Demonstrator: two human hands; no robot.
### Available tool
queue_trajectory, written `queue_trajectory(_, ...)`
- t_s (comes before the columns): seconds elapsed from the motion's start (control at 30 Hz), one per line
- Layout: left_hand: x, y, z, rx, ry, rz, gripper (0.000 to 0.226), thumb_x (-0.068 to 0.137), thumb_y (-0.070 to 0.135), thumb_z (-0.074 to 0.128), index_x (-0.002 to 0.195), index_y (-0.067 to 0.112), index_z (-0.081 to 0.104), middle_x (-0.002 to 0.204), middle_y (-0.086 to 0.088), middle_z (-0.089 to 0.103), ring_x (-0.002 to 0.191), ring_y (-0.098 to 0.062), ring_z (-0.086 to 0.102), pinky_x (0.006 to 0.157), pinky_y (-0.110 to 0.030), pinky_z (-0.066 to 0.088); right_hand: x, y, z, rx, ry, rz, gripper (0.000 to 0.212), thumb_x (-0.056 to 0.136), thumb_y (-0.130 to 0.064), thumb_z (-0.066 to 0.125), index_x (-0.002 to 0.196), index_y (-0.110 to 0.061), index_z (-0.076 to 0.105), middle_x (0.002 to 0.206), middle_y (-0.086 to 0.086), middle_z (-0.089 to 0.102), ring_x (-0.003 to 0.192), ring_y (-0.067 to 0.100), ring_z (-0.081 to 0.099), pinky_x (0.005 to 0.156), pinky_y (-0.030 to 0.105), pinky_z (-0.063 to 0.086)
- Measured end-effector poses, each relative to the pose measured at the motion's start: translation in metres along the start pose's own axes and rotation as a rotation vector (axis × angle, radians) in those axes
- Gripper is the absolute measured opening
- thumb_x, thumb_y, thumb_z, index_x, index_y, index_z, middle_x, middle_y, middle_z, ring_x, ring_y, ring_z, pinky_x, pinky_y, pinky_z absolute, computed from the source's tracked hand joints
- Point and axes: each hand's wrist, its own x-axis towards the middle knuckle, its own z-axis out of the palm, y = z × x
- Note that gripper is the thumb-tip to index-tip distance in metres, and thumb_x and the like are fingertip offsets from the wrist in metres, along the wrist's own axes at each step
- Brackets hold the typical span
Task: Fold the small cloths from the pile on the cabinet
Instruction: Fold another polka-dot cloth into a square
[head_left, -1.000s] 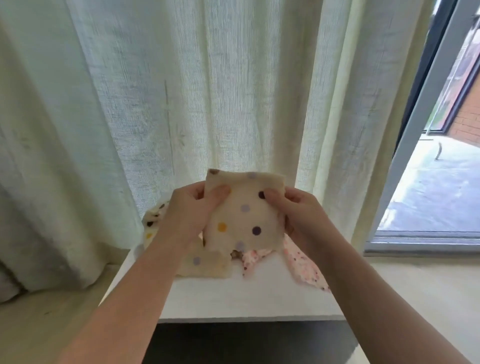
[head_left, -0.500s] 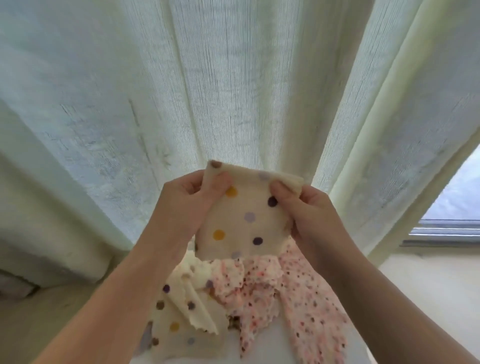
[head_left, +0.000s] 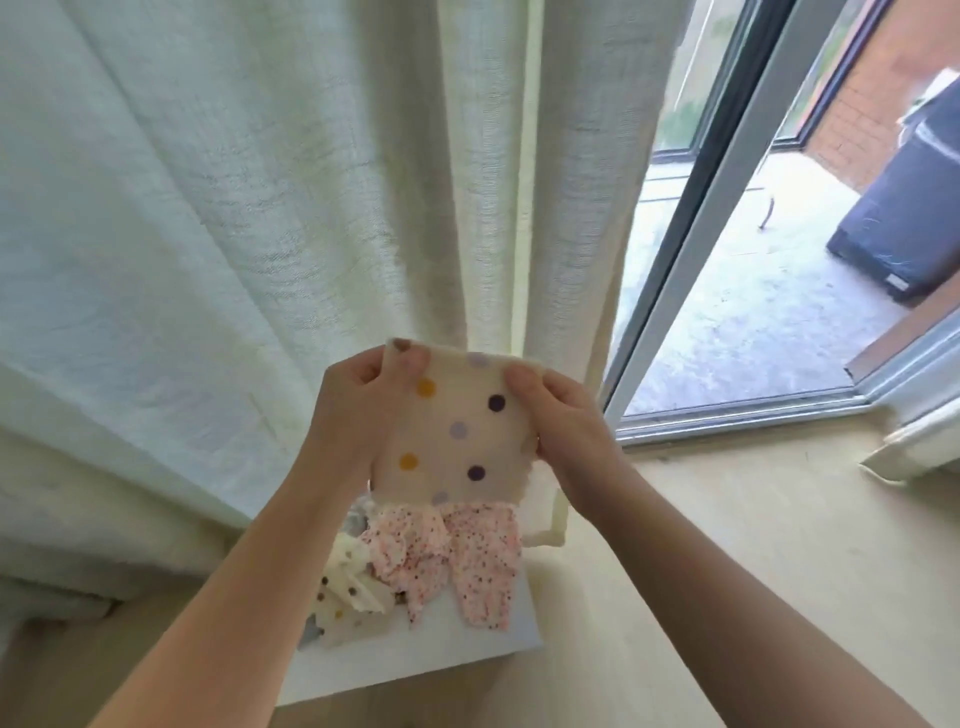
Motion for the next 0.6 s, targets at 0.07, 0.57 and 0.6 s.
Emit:
queue_trajectory(0.07,-0.020,0.011,0.037,0.026,-0.035,-0.025,0.033,0.089,0.035,0.065,0.069,0.009,0.064,0.065,-0.002,0.064,0.061,-0.019,0.061,0.058,-0.032,0.052,-0.021,-0.010,-0.036,0.003,0.027,0.003,0.021,0.098,-0.032,0.056,0.089,-0.024,0.073,0.084,0.000,0.074,0.081,0.016,0.068,0.072,0.034,0.055)
queue_trajectory(0.57,-0.115,-0.002,0.393,0.039,-0.613,-0.162,0.047,0.064,0.019,0.083,0.108,0.007,0.069,0.097,-0.012,0.075,0.084,-0.025,0.072,0.067,-0.035,0.059,-0.096,-0.027,-0.398,0.158,0.517,0.086,0.023,0.097,-0.036,0.058,0.085,-0.021,0.070,0.088,0.001,0.075,0.087,0.027,0.070,0.082,0.053,0.058)
queue_trajectory(0.6,-0.114,-0.003,0.420,0.047,-0.638,-0.144,0.042,0.065,0.018,0.079,0.105,0.007,0.070,0.097,-0.014,0.075,0.082,-0.025,0.071,0.066,-0.033,0.059,-0.094,-0.026,-0.425,0.158,0.544,0.078,0.024,0.097,-0.036,0.058,0.084,-0.022,0.071,0.087,0.000,0.076,0.088,0.027,0.071,0.083,0.052,0.058)
